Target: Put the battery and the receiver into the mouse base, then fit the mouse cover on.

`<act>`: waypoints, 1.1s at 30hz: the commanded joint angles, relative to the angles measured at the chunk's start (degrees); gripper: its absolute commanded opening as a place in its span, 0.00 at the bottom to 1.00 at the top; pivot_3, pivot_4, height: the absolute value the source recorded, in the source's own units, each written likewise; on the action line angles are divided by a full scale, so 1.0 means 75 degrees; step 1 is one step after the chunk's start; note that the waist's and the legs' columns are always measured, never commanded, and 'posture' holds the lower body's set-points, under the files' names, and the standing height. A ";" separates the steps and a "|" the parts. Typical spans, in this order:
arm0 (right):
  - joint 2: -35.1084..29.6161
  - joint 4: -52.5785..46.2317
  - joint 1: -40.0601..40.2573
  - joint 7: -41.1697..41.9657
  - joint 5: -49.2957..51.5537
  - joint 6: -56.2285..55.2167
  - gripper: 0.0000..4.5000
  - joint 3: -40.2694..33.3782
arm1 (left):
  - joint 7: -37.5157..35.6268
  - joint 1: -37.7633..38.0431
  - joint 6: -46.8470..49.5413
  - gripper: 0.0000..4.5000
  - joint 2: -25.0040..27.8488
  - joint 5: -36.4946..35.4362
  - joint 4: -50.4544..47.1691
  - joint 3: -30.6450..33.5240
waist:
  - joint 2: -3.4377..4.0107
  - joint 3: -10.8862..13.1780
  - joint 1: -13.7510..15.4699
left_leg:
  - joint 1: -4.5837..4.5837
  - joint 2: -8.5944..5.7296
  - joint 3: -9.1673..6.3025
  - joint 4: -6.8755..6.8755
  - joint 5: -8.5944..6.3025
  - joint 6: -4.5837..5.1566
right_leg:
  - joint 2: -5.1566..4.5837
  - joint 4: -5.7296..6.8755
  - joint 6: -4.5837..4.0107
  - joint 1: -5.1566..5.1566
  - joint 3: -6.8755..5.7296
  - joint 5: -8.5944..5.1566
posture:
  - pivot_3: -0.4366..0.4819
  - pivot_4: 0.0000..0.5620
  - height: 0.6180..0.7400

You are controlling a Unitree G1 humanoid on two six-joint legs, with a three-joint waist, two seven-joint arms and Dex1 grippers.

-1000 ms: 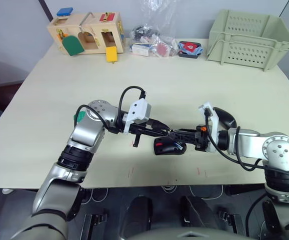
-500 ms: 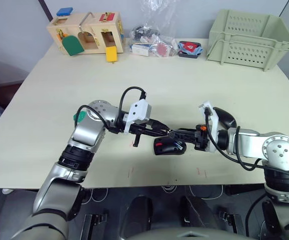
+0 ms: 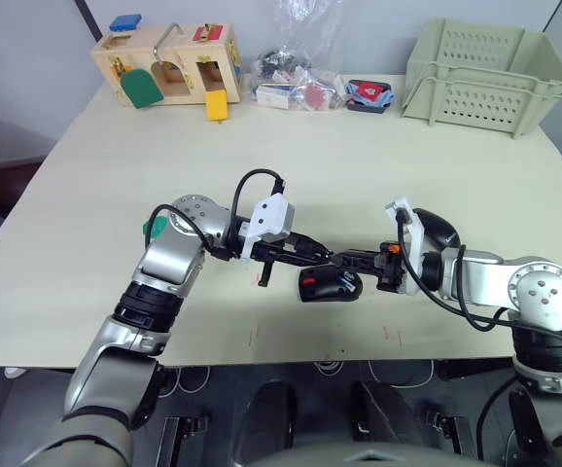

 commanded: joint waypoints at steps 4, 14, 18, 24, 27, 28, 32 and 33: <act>-0.0017 -0.0160 -0.0087 0.0088 0.0088 -0.0119 0.01 -0.0010 | -0.0002 -0.0019 -0.0148 0.13 -0.0029 -0.0010 -0.0124 0.0011 | 0.0000 0.0000 0.0000 | -0.0001 0.0000 0.0000 0.0000 0.0000 0.0000 | 0.0000 0.0000 0.0000 -0.0002 0.0000 0.0000 | 0.48 0.27 1.00; -0.0213 -0.0323 -0.0068 0.0412 -0.0102 -0.0190 0.00 -0.0096 | -0.0019 -0.0012 -0.0253 0.64 0.0005 -0.0108 0.0069 0.0181 | 0.0000 0.0000 0.0002 | -0.0042 -0.0001 -0.0001 0.0001 0.0000 0.0001 | 0.0000 0.0001 0.0001 -0.0042 0.0000 0.0001 | 0.48 0.27 1.00; -0.0580 -0.0586 -0.0028 0.0702 -0.0415 -0.0227 0.00 -0.0115 | -0.0078 0.0212 -0.0225 0.92 0.0177 -0.0306 -0.0021 0.0412 | 0.0000 -0.0001 0.0002 | -0.0101 -0.0002 -0.0001 0.0012 0.0001 0.0000 | 0.0001 0.0013 0.0001 -0.0104 0.0000 0.0003 | 0.48 0.27 1.00; -0.1472 -0.0931 -0.0203 0.0848 -0.0937 0.0181 0.00 0.0051 | -0.0106 0.0805 -0.0121 0.98 0.0539 -0.0714 -0.0496 0.0845 | 0.0000 0.0000 -0.0016 | -0.0103 -0.0001 0.0000 0.0010 0.0001 0.0000 | 0.0002 0.0013 0.0001 -0.0110 0.0001 0.0002 | 0.48 0.27 1.00; -0.2081 -0.1192 -0.0508 0.1125 -0.1091 0.0545 0.00 0.0248 | -0.0021 0.1157 -0.0128 0.98 0.0731 -0.0811 -0.0669 0.1067 | 0.0004 0.0002 -0.0023 | -0.0103 0.0000 0.0003 0.0011 0.0001 0.0000 | 0.0000 0.0013 0.0001 -0.0110 0.0002 0.0002 | 0.48 0.27 1.00; -0.2268 -0.1268 -0.0688 0.1206 -0.1122 0.0682 0.00 0.0332 | -0.0008 0.1283 -0.0121 0.98 0.0802 -0.0854 -0.0748 0.1133 | 0.0004 0.0002 -0.0023 | -0.0102 0.0000 0.0005 0.0011 0.0001 0.0000 | 0.0000 0.0012 0.0001 -0.0111 0.0004 0.0002 | 0.48 0.27 1.00; -0.2851 -0.1547 -0.1404 0.1600 -0.1505 0.1059 0.00 0.0832 | 0.0023 0.1661 -0.0079 0.98 0.0964 -0.1018 -0.1084 0.1326 | 0.0005 0.0003 -0.0067 | -0.0100 0.0002 0.0001 0.0011 0.0001 0.0000 | 0.0000 0.0016 0.0000 -0.0112 0.0002 0.0002 | 0.48 0.27 1.00; -0.2933 -0.1598 -0.1594 0.1678 -0.1672 0.1080 0.00 0.0972 | 0.0064 0.1754 -0.0138 0.98 0.0984 -0.1025 -0.1160 0.1369 | 0.0003 0.0002 -0.0057 | -0.0100 0.0002 -0.0001 0.0011 0.0001 0.0000 | 0.0000 0.0016 0.0000 -0.0112 0.0001 0.0002 | 0.48 0.27 1.00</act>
